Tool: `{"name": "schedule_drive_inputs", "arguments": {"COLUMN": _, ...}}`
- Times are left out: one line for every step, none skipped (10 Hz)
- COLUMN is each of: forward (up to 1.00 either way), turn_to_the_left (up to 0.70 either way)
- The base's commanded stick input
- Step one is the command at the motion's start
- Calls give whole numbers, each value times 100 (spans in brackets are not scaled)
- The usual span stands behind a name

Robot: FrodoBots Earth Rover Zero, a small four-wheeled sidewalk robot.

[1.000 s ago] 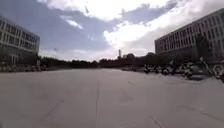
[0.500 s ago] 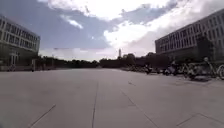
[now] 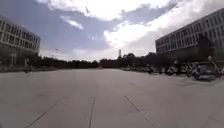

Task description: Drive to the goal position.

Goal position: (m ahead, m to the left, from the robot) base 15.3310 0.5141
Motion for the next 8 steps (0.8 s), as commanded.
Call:
{"name": "schedule_drive_inputs", "arguments": {"forward": 50, "turn_to_the_left": 1}}
{"name": "schedule_drive_inputs", "arguments": {"forward": 50, "turn_to_the_left": 1}}
{"name": "schedule_drive_inputs", "arguments": {"forward": 50, "turn_to_the_left": 1}}
{"name": "schedule_drive_inputs", "arguments": {"forward": 50, "turn_to_the_left": 1}}
{"name": "schedule_drive_inputs", "arguments": {"forward": 50, "turn_to_the_left": 1}}
{"name": "schedule_drive_inputs", "arguments": {"forward": 50, "turn_to_the_left": 1}}
{"name": "schedule_drive_inputs", "arguments": {"forward": 50, "turn_to_the_left": 1}}
{"name": "schedule_drive_inputs", "arguments": {"forward": 50, "turn_to_the_left": 1}}
